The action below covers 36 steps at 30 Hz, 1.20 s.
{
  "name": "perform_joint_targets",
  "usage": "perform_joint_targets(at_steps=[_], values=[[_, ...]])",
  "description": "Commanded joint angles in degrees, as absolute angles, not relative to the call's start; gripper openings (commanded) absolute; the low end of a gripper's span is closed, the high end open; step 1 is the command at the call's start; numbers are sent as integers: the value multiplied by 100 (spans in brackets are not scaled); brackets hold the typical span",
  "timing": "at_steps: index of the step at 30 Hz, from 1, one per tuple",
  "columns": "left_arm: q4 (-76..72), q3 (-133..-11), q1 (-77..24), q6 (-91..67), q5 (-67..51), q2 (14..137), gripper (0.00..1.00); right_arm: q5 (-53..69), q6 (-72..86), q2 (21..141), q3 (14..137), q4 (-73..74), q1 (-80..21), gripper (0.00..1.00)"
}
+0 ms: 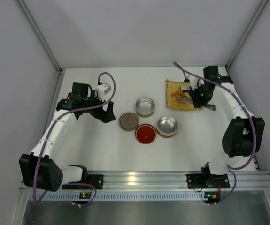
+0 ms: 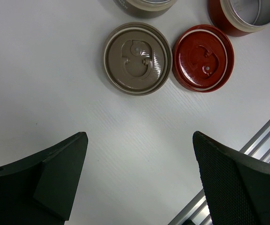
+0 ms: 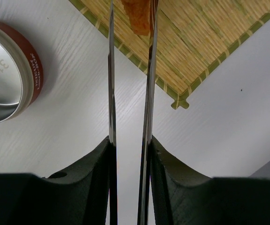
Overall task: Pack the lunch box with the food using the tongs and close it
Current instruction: Pick up the fake food from the plate, then place the fake food in the packing box.
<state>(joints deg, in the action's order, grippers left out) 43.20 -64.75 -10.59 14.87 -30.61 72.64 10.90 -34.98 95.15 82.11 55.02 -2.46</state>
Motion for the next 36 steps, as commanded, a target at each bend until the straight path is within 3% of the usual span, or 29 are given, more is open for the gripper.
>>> perform_joint_targets(at_steps=[1,10,17,36], values=[[3938,-6443,-1037,1327,-3077,7207,98,1327,-3586,8930,8288,5493,-185,0],[3850,-6451,-1037,1143,-2988,7207,98,2152,-3604,8289,8543,6371,-211,0],[3727,-6293,-1037,1063,-2971,7172,98,2724,-3367,7367,7639,6372,-430,0],[3814,-6223,-1037,1090,-2927,7154,98,2628,-3269,6979,6460,6398,-1011,0]])
